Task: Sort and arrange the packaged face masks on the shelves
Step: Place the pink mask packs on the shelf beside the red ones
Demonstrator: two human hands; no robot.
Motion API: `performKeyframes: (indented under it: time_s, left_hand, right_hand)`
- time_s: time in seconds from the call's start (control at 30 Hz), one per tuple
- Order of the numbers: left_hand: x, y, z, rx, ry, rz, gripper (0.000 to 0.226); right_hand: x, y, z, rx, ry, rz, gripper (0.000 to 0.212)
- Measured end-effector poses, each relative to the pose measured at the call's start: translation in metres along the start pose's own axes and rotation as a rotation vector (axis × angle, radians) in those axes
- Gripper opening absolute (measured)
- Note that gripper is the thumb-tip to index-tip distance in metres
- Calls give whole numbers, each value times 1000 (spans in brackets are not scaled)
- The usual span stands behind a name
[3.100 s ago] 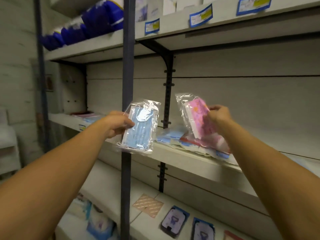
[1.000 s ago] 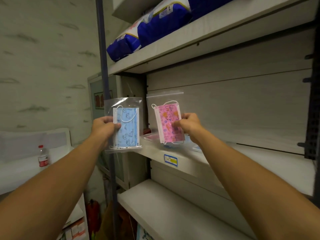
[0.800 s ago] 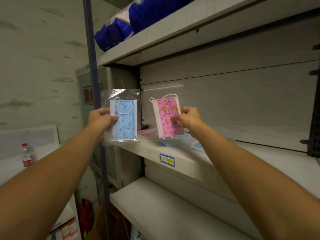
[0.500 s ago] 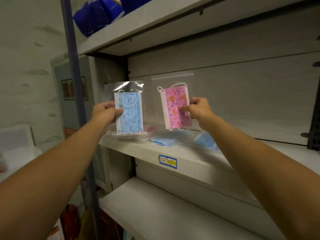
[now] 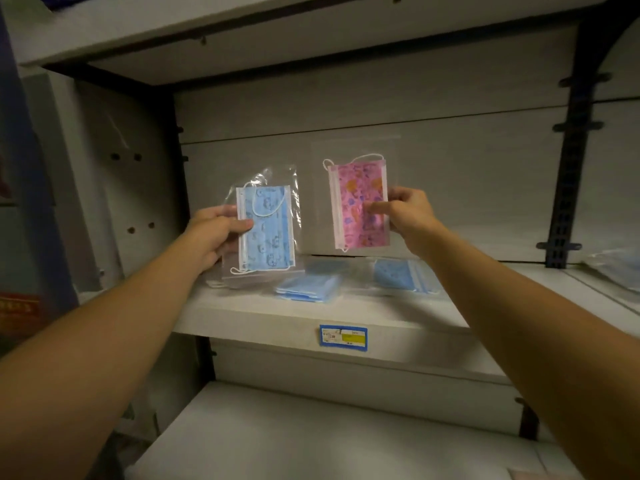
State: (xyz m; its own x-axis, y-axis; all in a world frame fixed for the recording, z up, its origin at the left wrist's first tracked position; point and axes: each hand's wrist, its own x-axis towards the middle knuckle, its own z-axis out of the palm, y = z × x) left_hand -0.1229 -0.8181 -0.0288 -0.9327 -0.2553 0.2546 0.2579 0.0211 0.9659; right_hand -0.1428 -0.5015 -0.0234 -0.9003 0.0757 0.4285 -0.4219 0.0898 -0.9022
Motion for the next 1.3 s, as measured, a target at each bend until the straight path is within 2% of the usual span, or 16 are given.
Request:
performKeyframes:
  time_s: [0.13, 0.3, 0.47, 0.53, 0.67, 0.7, 0.77, 0.87, 0.97, 1.1, 1.2, 1.23, 1.3]
  left_hand:
    - [14, -13, 32, -97, -94, -68, 33]
    - [17, -21, 85, -95, -192, -79, 24]
    - [13, -30, 142, 25, -288, -94, 29]
    - [9, -36, 163, 118, -306, -70, 20]
    - [-2, -49, 194, 267, -327, -46, 22]
    - [-2, -52, 199, 315, -329, -26, 30]
    - [-4, -55, 207, 485, -347, 21, 45]
    - [-12, -52, 212, 796, -334, 127, 47]
    - [-17, -51, 214, 950, -304, 173, 56]
    - [-21, -50, 211, 1008, -319, 175, 59]
    - [-16, -49, 199, 972, -294, 199, 70]
    - [-14, -48, 193, 952, -284, 210, 70]
    - [-12, -45, 180, 924, -275, 252, 54]
  right_hand:
    - [-4, 8, -25, 49, 77, 54, 16]
    - [-10, -5, -65, 32, 145, 55, 29]
    - [-19, -22, -102, -19, 187, 4, 26]
    - [-22, -24, -116, -38, 215, 2, 24]
    - [-28, -25, -138, -54, 252, 6, 23]
    - [-31, -25, -142, -55, 257, 6, 23]
    - [-35, -24, -151, -54, 264, -1, 22]
    - [-37, -23, -163, -52, 254, -17, 18]
    - [-38, -20, -170, -53, 245, -21, 18]
    - [-42, -17, -169, -53, 228, -6, 17]
    - [-40, -15, -166, -38, 212, 4, 17]
    - [-39, -14, -165, -35, 205, 7, 18]
    - [-35, -13, -158, -38, 183, 17, 19]
